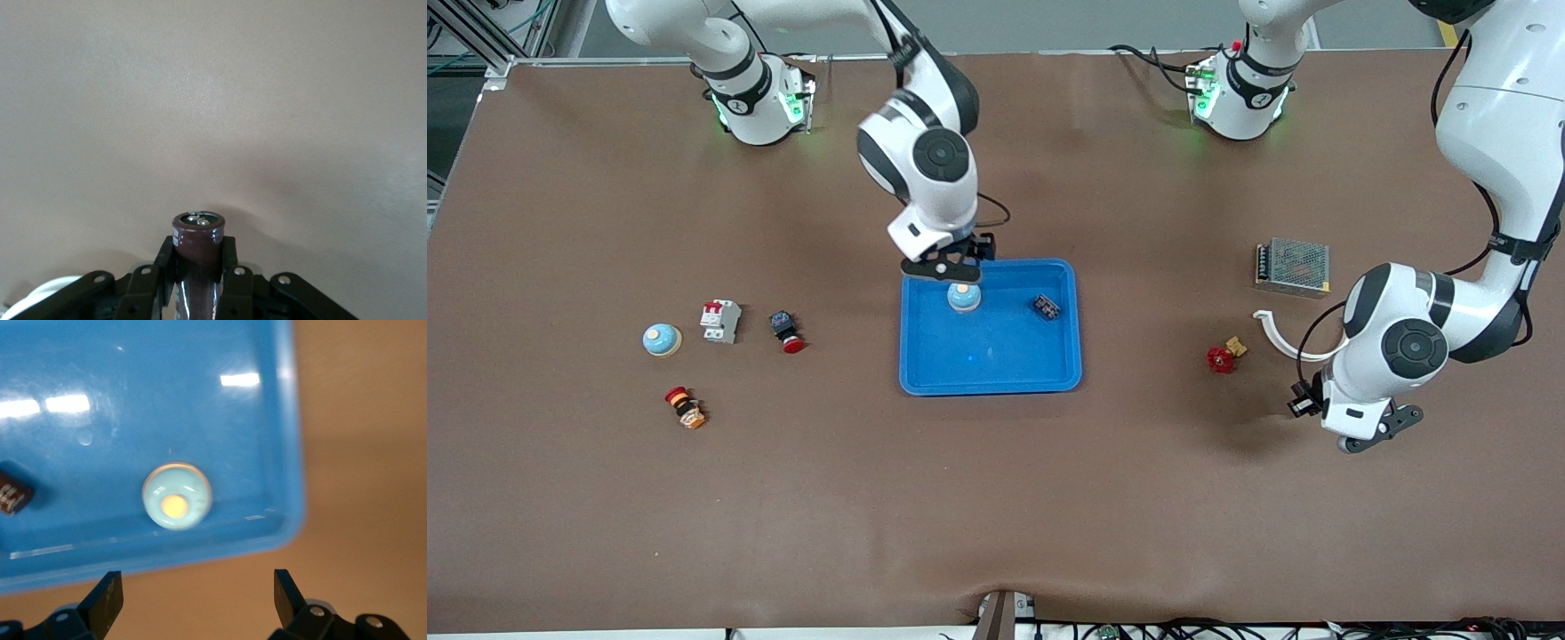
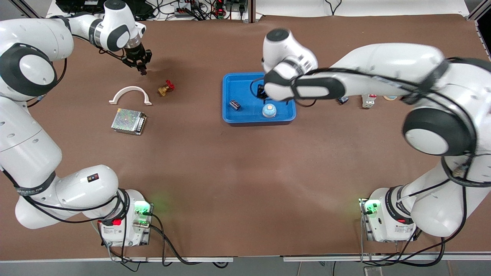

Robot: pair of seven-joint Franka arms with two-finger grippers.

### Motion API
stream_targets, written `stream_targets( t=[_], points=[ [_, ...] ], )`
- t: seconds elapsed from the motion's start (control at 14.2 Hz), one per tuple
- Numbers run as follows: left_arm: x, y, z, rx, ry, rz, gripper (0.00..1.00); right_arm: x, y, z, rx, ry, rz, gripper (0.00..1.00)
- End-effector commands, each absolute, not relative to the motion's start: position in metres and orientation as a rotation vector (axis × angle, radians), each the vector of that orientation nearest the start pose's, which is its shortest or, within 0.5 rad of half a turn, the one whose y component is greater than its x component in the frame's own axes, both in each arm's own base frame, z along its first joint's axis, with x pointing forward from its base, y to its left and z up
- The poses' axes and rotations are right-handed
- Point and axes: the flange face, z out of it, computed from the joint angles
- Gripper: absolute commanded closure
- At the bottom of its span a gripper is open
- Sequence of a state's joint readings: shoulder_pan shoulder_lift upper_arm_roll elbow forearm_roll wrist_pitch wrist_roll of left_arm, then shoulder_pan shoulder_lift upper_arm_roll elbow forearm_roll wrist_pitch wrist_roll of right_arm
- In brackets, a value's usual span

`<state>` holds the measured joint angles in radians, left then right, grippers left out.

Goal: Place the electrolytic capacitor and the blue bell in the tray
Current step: 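Lower the blue bell into the tray and open the right gripper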

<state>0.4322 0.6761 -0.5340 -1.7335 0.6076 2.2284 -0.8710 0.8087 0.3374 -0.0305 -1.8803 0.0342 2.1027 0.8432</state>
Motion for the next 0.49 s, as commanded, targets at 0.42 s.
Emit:
stream_targets(
  t=[0.42],
  points=[
    [0.656,-0.091,0.278,-2.906,-0.857,-0.050,1.00,0.499,0.193,0.387,-3.182,-0.309,0.206,0.00]
  ],
)
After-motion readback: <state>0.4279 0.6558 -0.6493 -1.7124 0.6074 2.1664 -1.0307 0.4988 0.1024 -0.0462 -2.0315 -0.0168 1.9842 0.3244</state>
